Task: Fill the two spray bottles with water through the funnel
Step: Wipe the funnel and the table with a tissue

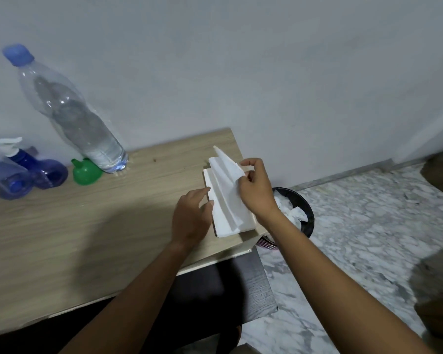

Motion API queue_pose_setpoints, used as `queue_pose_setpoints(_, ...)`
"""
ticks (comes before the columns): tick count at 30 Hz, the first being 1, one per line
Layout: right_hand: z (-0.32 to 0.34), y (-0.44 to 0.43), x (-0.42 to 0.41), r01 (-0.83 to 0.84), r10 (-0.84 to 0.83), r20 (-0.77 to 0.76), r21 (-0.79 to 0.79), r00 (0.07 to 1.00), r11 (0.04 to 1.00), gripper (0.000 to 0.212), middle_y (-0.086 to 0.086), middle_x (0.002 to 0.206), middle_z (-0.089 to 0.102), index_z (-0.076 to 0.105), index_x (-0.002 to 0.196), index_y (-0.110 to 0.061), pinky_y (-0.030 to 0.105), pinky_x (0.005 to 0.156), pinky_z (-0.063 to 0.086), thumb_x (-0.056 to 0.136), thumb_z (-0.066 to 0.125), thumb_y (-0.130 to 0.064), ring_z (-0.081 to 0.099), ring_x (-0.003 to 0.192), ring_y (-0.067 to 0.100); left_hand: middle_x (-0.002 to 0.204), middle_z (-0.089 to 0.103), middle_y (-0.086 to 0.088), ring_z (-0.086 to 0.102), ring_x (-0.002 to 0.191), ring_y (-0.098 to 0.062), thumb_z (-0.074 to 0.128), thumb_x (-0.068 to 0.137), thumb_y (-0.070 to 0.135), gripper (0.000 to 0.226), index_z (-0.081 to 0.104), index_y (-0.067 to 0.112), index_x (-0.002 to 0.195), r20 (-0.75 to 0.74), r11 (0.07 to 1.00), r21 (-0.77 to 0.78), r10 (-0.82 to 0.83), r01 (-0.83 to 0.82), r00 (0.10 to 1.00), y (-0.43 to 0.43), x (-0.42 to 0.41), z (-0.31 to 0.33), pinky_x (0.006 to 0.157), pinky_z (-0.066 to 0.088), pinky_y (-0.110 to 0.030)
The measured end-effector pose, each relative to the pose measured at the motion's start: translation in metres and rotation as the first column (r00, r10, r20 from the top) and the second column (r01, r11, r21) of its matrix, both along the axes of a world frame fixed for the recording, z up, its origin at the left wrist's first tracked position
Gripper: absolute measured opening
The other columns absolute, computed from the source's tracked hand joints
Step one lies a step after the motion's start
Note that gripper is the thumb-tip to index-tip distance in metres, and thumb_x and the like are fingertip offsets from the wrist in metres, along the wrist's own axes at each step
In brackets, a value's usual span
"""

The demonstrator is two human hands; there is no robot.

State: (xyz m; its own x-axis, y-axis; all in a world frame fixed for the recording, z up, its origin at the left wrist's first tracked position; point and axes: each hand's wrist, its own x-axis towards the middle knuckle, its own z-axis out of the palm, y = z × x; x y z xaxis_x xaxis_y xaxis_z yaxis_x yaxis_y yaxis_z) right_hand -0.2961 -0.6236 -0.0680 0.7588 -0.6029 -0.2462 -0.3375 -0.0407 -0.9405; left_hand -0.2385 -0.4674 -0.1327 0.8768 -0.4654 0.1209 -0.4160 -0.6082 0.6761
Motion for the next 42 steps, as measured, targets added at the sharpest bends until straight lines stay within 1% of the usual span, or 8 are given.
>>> queue_pose_setpoints(5,0.022,-0.022,0.009,-0.113,0.104,-0.16,-0.046,0.982,0.993,0.039,0.001,0.11,0.056,0.043,0.133,-0.024,0.036,0.085,0.052,0.099,0.061,-0.032,0.06,0.097,0.021,0.124,0.07,-0.007,0.062,0.115,-0.034,0.056,0.082,0.045,0.051,0.073,0.014,0.118,0.164,0.983,0.139,-0.143,0.121,0.976,-0.005,-0.002,-0.02,0.093,0.053,-0.044)
queue_pose_setpoints(8,0.028,-0.032,0.009,-0.259,0.19,-0.276,-0.24,0.942,0.936,0.057,0.0,0.117,0.058,0.055,0.135,-0.018,0.023,0.073,0.046,0.084,0.08,-0.022,0.056,0.098,0.019,0.137,0.062,-0.003,0.056,0.128,-0.035,0.048,0.082,0.059,0.059,0.069,0.025,0.126,0.134,0.933,0.306,-0.239,0.189,0.962,-0.008,-0.001,-0.028,0.096,0.05,-0.048)
queue_pose_setpoints(13,0.055,-0.047,0.009,-0.276,0.135,-0.287,-0.535,0.948,0.798,0.019,0.013,0.103,0.074,0.077,0.105,-0.011,0.029,0.072,0.048,0.09,0.066,-0.012,0.064,0.098,0.029,0.159,0.034,0.004,0.032,0.143,-0.026,0.043,0.091,0.064,0.06,0.04,0.042,0.148,0.019,0.831,0.495,-0.304,0.256,0.952,-0.01,-0.002,-0.019,0.111,0.03,-0.046)
queue_pose_setpoints(22,0.136,-0.06,0.011,-0.149,0.07,-0.136,-0.747,0.988,0.648,0.02,0.019,0.085,0.072,0.075,0.093,-0.007,0.044,0.075,0.056,0.093,0.056,-0.012,0.063,0.087,0.036,0.159,0.025,0.012,0.02,0.145,-0.027,0.05,0.093,0.059,0.057,0.038,0.045,0.146,-0.098,0.827,0.463,-0.309,0.318,0.946,-0.01,-0.001,-0.004,0.116,0.025,-0.05)
queue_pose_setpoints(26,0.143,-0.04,0.025,-0.169,0.139,-0.101,-0.731,0.985,0.661,0.021,0.023,0.093,0.072,0.072,0.095,-0.002,0.048,0.078,0.057,0.091,0.057,-0.015,0.063,0.091,0.037,0.155,0.037,0.019,0.022,0.148,-0.018,0.053,0.096,0.048,0.046,0.048,0.042,0.142,-0.088,0.904,0.363,-0.206,0.224,0.975,0.017,0.01,0.003,0.117,0.021,-0.044)
queue_pose_setpoints(32,0.1,0.055,0.067,-0.324,0.304,-0.151,-0.665,0.941,0.672,0.029,0.011,0.058,0.048,0.06,0.068,-0.007,0.035,0.059,0.035,0.091,0.064,-0.023,0.049,0.068,0.033,0.141,0.058,0.011,0.045,0.136,-0.016,0.051,0.081,0.057,0.053,0.064,0.039,0.129,-0.093,0.956,0.289,0.075,-0.045,0.993,0.122,0.049,0.007,0.108,0.034,-0.038)
queue_pose_setpoints(38,0.046,0.206,0.126,-0.474,0.519,-0.149,-0.664,0.842,0.578,0.022,0.013,0.104,0.077,0.078,0.105,-0.015,0.04,0.08,0.053,0.094,0.064,-0.028,0.065,0.103,0.041,0.121,0.072,-0.004,0.066,0.114,-0.029,0.063,0.073,0.048,0.049,0.076,0.024,0.113,-0.029,0.941,0.201,0.282,-0.271,0.959,0.27,0.071,0.006,0.099,0.051,-0.043)
queue_pose_setpoints(42,0.022,0.307,0.159,-0.52,0.586,-0.15,-0.664,0.797,0.537,0.026,0.011,0.113,0.076,0.077,0.116,-0.018,0.038,0.081,0.051,0.094,0.064,-0.024,0.066,0.105,0.038,0.137,0.062,0.001,0.053,0.131,-0.022,0.078,0.08,0.037,0.047,0.068,0.03,0.126,-0.064,0.881,0.286,0.41,-0.377,0.91,0.364,0.089,0.015,0.11,0.039,-0.041)
